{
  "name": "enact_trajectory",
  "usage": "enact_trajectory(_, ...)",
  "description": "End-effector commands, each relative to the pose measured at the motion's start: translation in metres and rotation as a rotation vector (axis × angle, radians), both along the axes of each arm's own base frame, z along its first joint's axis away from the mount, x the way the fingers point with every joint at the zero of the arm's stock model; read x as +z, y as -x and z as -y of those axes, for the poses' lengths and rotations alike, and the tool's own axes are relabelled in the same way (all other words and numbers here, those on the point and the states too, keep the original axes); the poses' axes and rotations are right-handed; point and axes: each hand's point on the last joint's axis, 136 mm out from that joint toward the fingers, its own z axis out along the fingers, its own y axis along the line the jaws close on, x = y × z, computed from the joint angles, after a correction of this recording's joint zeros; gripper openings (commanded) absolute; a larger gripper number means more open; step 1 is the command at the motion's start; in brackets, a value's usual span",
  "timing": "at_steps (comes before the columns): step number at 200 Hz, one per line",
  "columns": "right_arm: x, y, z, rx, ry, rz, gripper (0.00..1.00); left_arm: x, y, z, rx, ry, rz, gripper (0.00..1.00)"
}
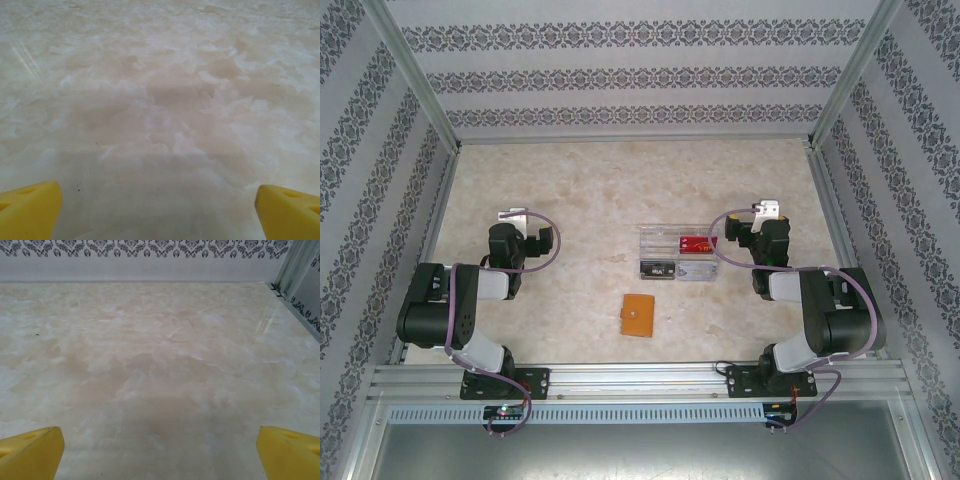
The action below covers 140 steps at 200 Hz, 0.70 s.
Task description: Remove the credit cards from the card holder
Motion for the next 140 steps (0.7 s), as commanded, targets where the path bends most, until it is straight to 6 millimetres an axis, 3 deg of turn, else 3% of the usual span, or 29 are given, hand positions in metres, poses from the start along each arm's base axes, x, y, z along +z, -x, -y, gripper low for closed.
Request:
enact_trajectory(1, 0.006, -0.003, 0.0, 0.009, -0.011, 0.022, 0.98, 0.014, -0.008, 0.005, -0.032, -0.013, 0.044, 1.0)
enact_trajectory(28, 0.01, -0.004, 0.002, -0.007, -0.012, 0.026, 0.98, 0.042, -0.014, -0.003, 0.018, -0.019, -0.01, 1.0)
enact_trajectory(54, 0.035, 0.007, 0.011, -0.081, 0.019, 0.035, 0.98, 0.088, -0.009, -0.016, 0.127, 0.032, -0.06, 1.0)
enact_trajectory(76, 0.063, 0.025, 0.034, -0.251, -0.053, 0.046, 0.98, 0.124, 0.006, -0.026, 0.271, 0.15, -0.125, 0.99)
enact_trajectory(99, 0.088, 0.048, 0.036, -0.311, -0.22, 0.009, 0.98, 0.132, 0.029, -0.038, 0.444, 0.254, -0.227, 0.99)
enact_trajectory(140, 0.111, 0.073, 0.007, -0.203, -0.41, -0.044, 0.98, 0.126, 0.048, -0.012, 0.39, 0.417, -0.279, 0.99)
